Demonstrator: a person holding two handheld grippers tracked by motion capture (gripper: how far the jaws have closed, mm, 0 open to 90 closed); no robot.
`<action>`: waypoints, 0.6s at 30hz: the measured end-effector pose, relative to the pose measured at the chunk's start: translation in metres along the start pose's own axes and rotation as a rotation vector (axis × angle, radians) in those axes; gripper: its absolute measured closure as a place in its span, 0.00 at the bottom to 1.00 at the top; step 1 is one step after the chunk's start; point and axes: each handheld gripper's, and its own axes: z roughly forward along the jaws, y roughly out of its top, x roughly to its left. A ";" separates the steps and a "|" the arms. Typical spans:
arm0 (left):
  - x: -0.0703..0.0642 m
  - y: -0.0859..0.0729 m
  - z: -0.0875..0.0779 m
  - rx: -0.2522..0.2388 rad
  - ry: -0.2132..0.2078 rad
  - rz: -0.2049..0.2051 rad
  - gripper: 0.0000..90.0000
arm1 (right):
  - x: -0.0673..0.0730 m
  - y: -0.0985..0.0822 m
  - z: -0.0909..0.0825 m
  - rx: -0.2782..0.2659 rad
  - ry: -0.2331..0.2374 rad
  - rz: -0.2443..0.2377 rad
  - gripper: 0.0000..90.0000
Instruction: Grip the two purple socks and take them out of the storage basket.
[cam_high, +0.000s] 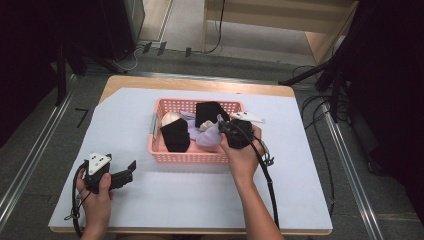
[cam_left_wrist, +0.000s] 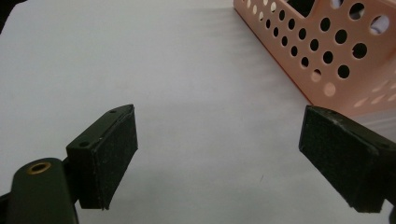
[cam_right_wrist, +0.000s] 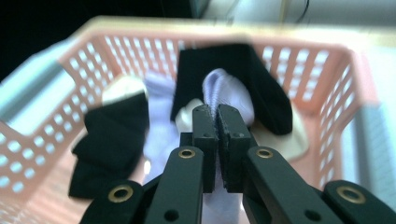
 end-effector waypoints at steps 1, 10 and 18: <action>0.000 0.000 0.000 -0.001 0.000 -0.002 0.14 | 0.000 0.004 -0.009 -0.063 0.013 -0.003 0.97; 0.000 0.000 0.000 -0.002 0.001 -0.003 0.14 | -0.008 0.013 -0.034 -0.282 0.031 -0.033 0.97; 0.000 0.000 0.000 -0.005 0.002 -0.001 0.14 | -0.017 0.022 -0.054 -0.404 0.013 -0.062 0.96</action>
